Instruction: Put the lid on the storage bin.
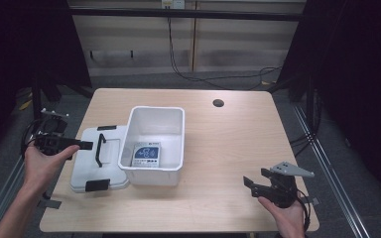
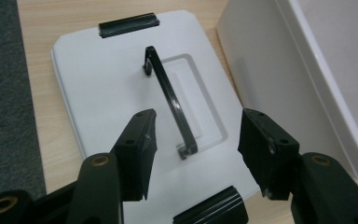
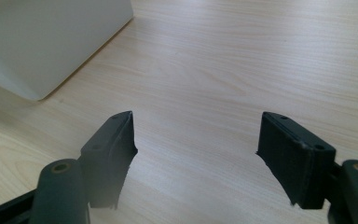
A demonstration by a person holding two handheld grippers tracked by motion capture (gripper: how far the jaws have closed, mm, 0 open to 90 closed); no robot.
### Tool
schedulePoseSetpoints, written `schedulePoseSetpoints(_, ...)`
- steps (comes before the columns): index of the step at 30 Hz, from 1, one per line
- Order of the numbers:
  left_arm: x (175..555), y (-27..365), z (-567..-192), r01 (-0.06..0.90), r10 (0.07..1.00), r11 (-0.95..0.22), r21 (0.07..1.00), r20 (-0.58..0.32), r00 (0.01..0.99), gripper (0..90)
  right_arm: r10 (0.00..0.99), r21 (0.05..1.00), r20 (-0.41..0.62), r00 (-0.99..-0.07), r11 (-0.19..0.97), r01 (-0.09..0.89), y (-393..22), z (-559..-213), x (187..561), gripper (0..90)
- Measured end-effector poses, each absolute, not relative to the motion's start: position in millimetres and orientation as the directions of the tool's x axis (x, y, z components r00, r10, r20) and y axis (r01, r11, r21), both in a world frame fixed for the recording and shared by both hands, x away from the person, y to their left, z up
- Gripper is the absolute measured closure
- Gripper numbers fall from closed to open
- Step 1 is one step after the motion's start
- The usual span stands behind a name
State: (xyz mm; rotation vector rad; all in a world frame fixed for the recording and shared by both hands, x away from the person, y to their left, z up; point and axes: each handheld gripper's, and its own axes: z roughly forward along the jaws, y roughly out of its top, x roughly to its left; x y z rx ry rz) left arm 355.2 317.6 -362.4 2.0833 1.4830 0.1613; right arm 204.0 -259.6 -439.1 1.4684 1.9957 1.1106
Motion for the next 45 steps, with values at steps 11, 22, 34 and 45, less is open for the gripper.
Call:
schedulePoseSetpoints(11, 376, 309, -367, 0.9, 0.936, -0.203, 0.385, -0.193, 0.293, 54.2, 0.927, 0.793, 0.119, -0.356, 0.127, 0.596, -259, -440, 204, 26.7)
schedulePoseSetpoints(22, 392, 291, -375, 0.929, 0.943, -0.209, 0.305, -0.189, 0.274, 54.4, 0.925, 0.788, 0.119, -0.361, 0.133, 0.601, -258, -441, 205, 26.1)
schedulePoseSetpoints(34, 412, 275, -390, 0.962, 0.962, -0.184, 0.199, -0.165, 0.218, 57.6, 0.923, 0.788, 0.116, -0.368, 0.14, 0.6, -257, -441, 206, 25.5)
schedulePoseSetpoints(45, 425, 269, -405, 0.99, 0.987, -0.103, 0.1, -0.116, 0.114, 64.9, 0.922, 0.786, 0.113, -0.371, 0.145, 0.601, -257, -441, 206, 24.5)
